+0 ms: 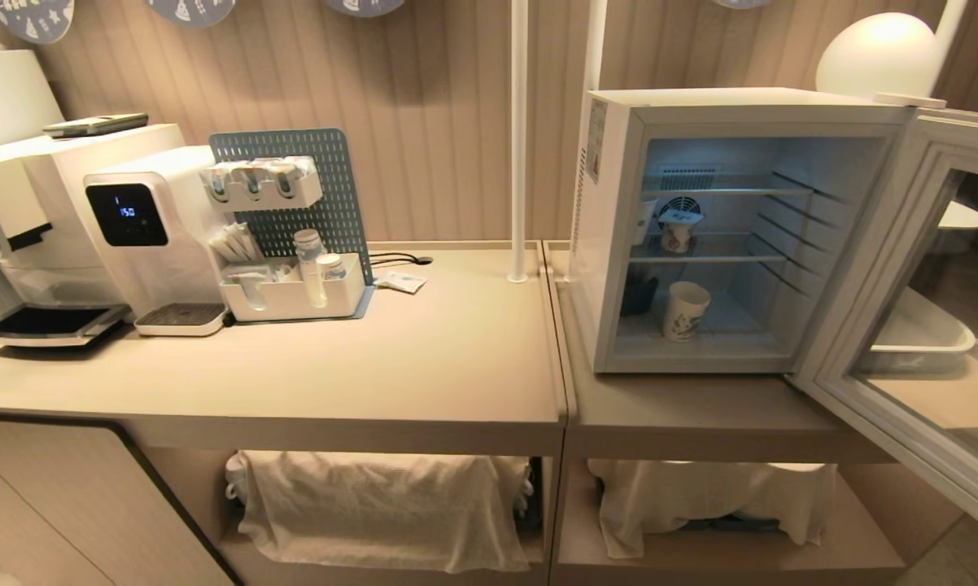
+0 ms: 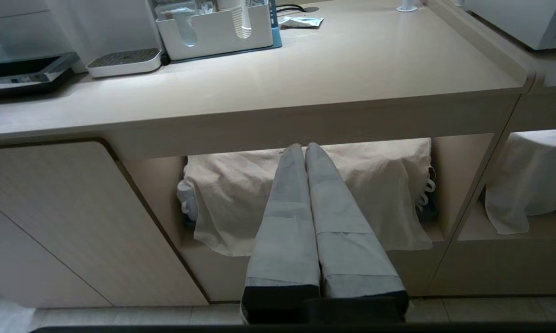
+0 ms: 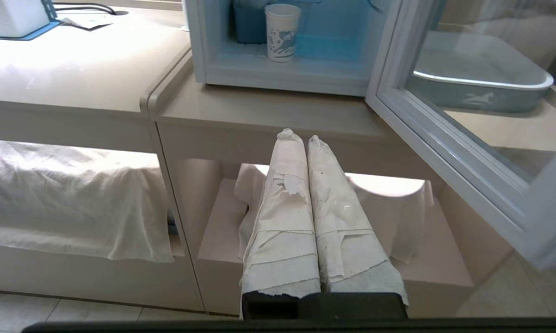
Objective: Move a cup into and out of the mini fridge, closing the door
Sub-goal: Close the freezer door
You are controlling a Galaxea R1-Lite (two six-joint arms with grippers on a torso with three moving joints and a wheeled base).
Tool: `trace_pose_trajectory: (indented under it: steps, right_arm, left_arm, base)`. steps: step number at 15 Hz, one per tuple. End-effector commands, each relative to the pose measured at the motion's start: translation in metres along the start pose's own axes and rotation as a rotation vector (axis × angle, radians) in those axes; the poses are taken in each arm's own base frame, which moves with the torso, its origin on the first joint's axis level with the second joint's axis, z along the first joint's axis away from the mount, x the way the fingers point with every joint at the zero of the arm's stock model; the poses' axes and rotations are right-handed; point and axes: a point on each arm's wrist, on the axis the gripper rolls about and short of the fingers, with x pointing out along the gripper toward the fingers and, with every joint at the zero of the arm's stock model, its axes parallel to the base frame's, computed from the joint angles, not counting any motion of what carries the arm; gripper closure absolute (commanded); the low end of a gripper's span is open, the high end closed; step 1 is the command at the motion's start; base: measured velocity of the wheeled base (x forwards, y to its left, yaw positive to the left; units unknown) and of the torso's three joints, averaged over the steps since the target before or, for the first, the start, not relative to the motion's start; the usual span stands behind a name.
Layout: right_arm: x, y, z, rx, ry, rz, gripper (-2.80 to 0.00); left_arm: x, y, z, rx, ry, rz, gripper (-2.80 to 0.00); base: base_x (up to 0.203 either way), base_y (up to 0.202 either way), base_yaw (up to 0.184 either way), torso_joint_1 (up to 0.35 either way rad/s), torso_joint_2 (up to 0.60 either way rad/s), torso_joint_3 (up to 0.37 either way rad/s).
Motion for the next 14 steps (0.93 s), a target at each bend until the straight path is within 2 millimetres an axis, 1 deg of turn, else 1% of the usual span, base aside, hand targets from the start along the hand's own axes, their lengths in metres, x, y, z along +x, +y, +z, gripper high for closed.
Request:
trace_pose_trajectory:
  steps: [1, 9, 14]
  right_arm:
    - [0.0002, 0.0000, -0.0003, -0.002, 0.002, 0.001, 0.00]
    - [0.0002, 0.0000, -0.0003, -0.002, 0.002, 0.001, 0.00]
    - [0.0002, 0.0000, -0.0003, -0.002, 0.002, 0.001, 0.00]
  left_arm:
    - [0.0000, 0.0000, -0.0001, 0.000, 0.000, -0.001, 0.00]
    - [0.0000, -0.0001, -0.0001, -0.005, 0.000, -0.002, 0.00]
    - [0.0000, -0.0001, -0.0001, -0.003, 0.000, -0.002, 0.00]
  base:
    - [-0.094, 0.000, -0.003, -0.002, -0.01, 0.004]
    - [0.000, 0.000, 0.000, 0.000, 0.00, 0.000]
    - [0.000, 0.000, 0.000, -0.047, 0.12, 0.058]
